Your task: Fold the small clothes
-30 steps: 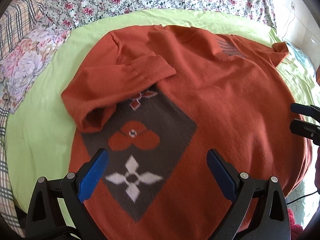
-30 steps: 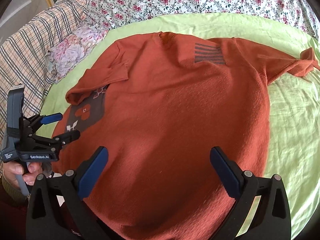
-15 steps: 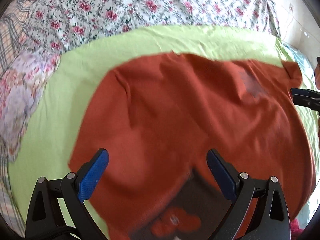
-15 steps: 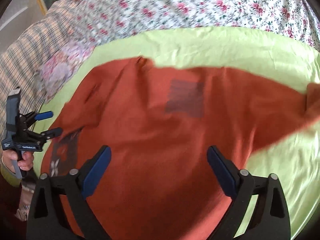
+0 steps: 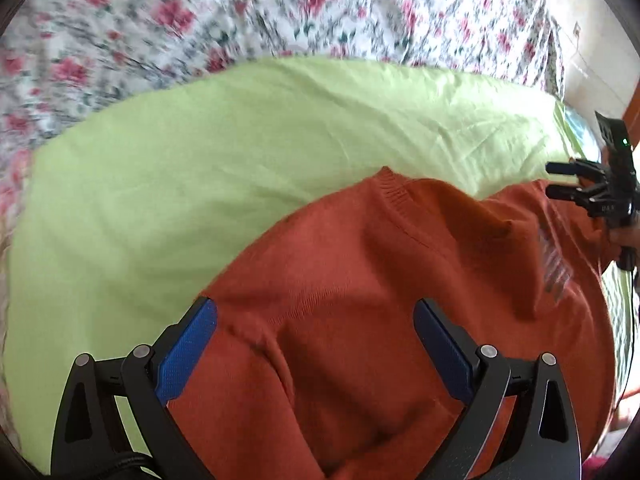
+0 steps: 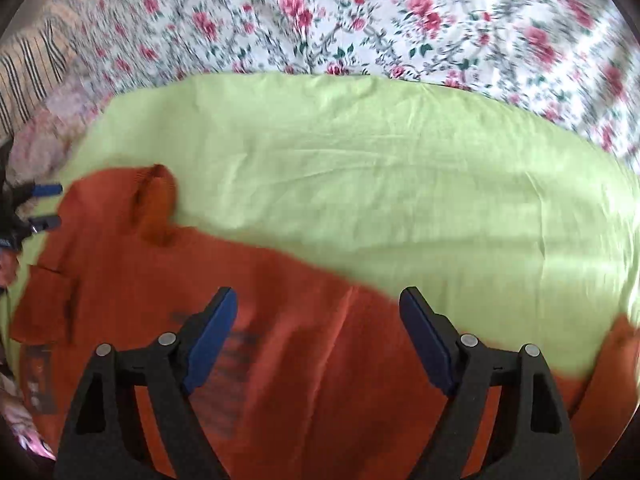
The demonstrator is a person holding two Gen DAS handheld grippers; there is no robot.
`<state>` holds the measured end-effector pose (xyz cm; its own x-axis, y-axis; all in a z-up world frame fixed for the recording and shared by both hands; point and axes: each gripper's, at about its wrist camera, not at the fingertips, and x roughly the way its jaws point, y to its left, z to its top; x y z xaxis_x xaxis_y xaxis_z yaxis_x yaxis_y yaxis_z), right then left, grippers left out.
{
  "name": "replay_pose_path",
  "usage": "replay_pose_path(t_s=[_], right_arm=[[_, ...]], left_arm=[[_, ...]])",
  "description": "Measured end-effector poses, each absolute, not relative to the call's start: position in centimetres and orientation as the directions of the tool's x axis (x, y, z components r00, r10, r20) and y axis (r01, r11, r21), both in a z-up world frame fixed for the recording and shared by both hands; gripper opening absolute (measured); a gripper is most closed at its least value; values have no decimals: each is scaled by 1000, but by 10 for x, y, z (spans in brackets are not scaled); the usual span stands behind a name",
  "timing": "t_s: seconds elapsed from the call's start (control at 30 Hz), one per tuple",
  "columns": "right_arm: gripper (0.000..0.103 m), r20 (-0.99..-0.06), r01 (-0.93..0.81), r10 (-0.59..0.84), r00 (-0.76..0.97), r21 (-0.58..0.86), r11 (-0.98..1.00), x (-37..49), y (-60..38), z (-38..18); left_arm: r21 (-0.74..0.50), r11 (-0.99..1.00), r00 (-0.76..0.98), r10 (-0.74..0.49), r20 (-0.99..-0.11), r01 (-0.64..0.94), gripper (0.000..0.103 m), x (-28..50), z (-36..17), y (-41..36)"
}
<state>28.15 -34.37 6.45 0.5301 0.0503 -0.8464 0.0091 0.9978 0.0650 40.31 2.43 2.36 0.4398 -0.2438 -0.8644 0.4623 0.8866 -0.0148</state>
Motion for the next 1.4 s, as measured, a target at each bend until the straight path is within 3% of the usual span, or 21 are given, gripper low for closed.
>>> replay_pose_path(t_s=[0.1,0.23,0.27,0.3,0.33,0.37,0.4,0.53,0.67,0.8,1.0,1.1,1.2,1.27,1.33,1.4], right_arm=[[82,-875,-35,73,479,64,997,304,-349,47],[59,-919,-108,43,392,0,994,317,-338,16],[41,-917,-128,4,400,-52,990,313,-332,15],[28,-915,-139,-13,404,-75,987,310,-328,17],[9,-912,-136,-31,410,-95,986,306,-326,19],[8,-909,-116,-46,414,-103,988,301,-326,22],[8,-906,-109,-49,421,-105,989,297,-327,24],[7,-847,-16,-150,511,-184,983,272,-330,44],[7,-730,124,-273,626,-252,960,247,-344,86],[7,-694,206,-357,626,-294,933,263,-356,93],[6,-785,257,-352,509,-252,933,283,-379,35],[7,-808,279,-328,489,-212,937,283,-385,21],[16,-820,271,-266,507,-141,952,274,-389,24],[34,-814,280,-241,529,-101,955,261,-391,41],[43,-799,283,-213,563,-56,958,241,-393,58],[43,-787,302,-210,580,-31,953,218,-391,77]], left_arm=[[-42,874,374,-250,-893,483,98,428,4,25],[-30,868,341,-227,-912,496,78,436,-17,24],[-16,862,354,-225,-908,507,66,434,-17,23],[-10,857,366,-231,-902,516,40,430,-14,22],[-20,852,365,-245,-898,523,23,426,-12,22],[-22,855,370,-247,-896,518,8,422,-10,24],[-12,858,381,-240,-893,513,6,418,-8,25],[103,852,473,-181,-862,514,3,398,9,14],[196,850,562,-136,-816,490,2,391,35,-2],[261,860,570,-42,-821,439,1,411,17,-8],[282,871,553,15,-833,402,1,419,-10,1],[236,889,524,-5,-852,392,4,422,-8,7],[183,907,527,-49,-849,379,13,411,13,15],[181,913,552,-55,-832,365,13,396,31,19],[149,920,569,-93,-817,363,21,372,52,24],[113,927,579,-125,-805,357,36,348,66,28]])
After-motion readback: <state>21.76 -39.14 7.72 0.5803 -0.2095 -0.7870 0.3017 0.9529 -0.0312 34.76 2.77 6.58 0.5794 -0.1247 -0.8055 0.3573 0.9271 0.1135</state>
